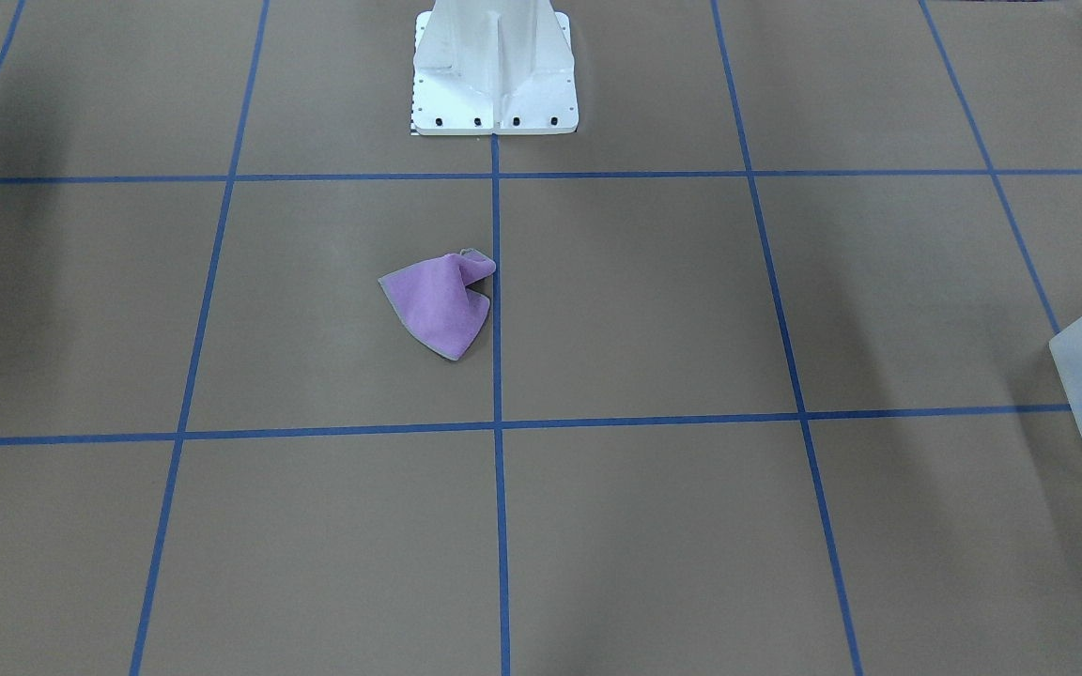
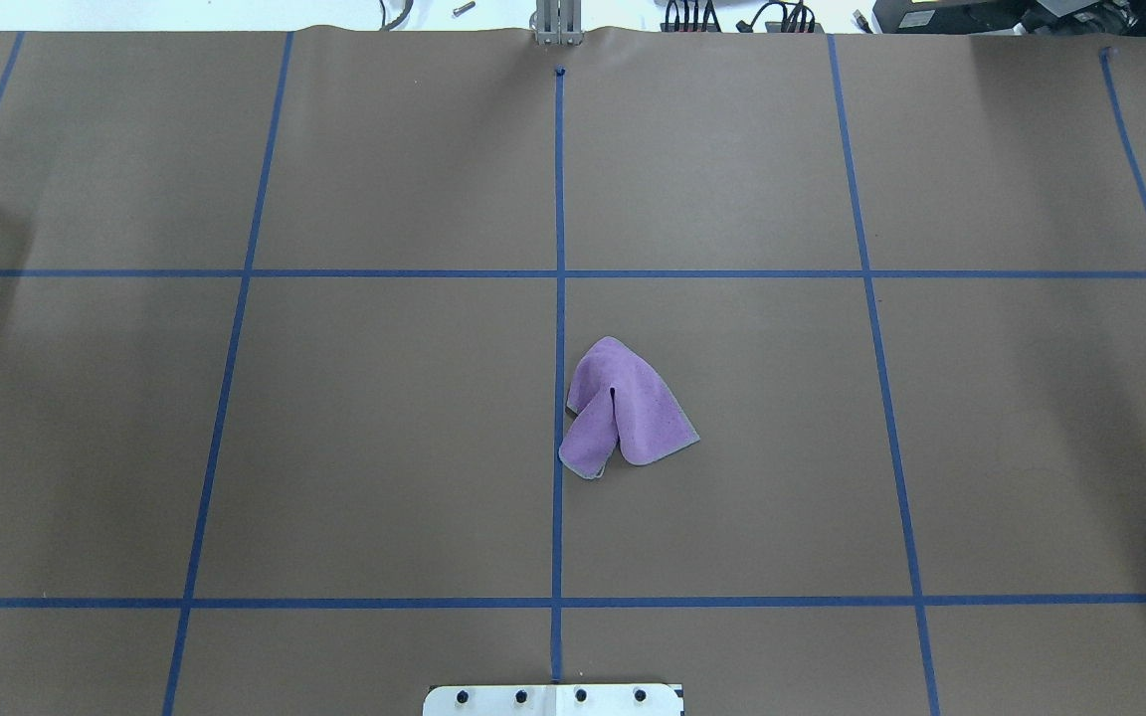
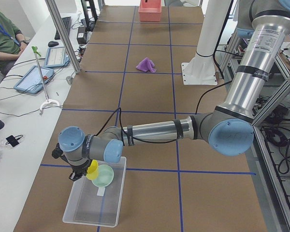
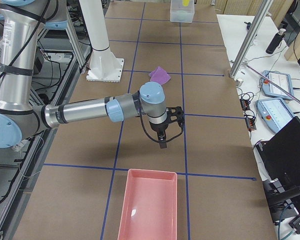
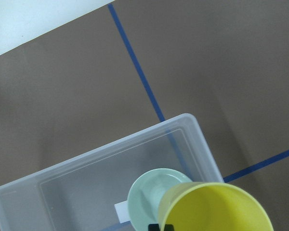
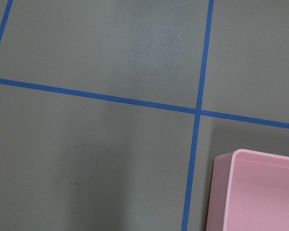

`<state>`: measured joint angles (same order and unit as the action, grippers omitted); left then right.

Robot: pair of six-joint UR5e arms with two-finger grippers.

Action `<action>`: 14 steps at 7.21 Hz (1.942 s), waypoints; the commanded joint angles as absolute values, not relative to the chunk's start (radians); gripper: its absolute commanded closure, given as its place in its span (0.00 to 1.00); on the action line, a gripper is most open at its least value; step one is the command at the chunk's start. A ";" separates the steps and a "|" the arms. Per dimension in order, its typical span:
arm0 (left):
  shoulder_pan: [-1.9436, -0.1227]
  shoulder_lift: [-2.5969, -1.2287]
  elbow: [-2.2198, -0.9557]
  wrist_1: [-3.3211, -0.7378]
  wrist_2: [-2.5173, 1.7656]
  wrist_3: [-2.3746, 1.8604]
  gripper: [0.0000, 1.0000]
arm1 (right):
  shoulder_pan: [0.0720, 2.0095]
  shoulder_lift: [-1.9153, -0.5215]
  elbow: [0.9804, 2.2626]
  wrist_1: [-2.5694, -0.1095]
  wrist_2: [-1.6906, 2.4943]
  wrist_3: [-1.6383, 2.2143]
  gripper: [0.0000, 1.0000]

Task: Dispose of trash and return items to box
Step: 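Lift the yellow cup and place it in the green bowl in the clear bin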

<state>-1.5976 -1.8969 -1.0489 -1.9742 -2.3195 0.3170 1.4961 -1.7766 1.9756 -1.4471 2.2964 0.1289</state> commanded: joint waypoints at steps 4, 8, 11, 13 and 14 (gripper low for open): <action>-1.506 -1.818 -1.038 -2.163 -2.261 0.163 0.11 | 1.496 -1.778 1.973 -1.420 2.296 0.130 0.00; -1.570 -1.841 -1.352 -1.787 -2.379 0.158 0.01 | 1.494 -1.776 1.983 -1.419 2.316 0.164 0.00; -1.580 -1.751 -1.603 -1.605 -2.382 0.128 0.01 | 1.241 -1.764 2.109 -1.237 2.297 0.676 0.00; -1.586 -1.624 -1.704 -1.600 -2.379 0.133 0.01 | 0.977 -1.640 2.181 -1.236 2.092 1.045 0.00; -1.588 -1.549 -1.767 -1.582 -2.366 0.143 0.01 | 0.877 -1.578 2.186 -1.271 2.015 1.136 0.00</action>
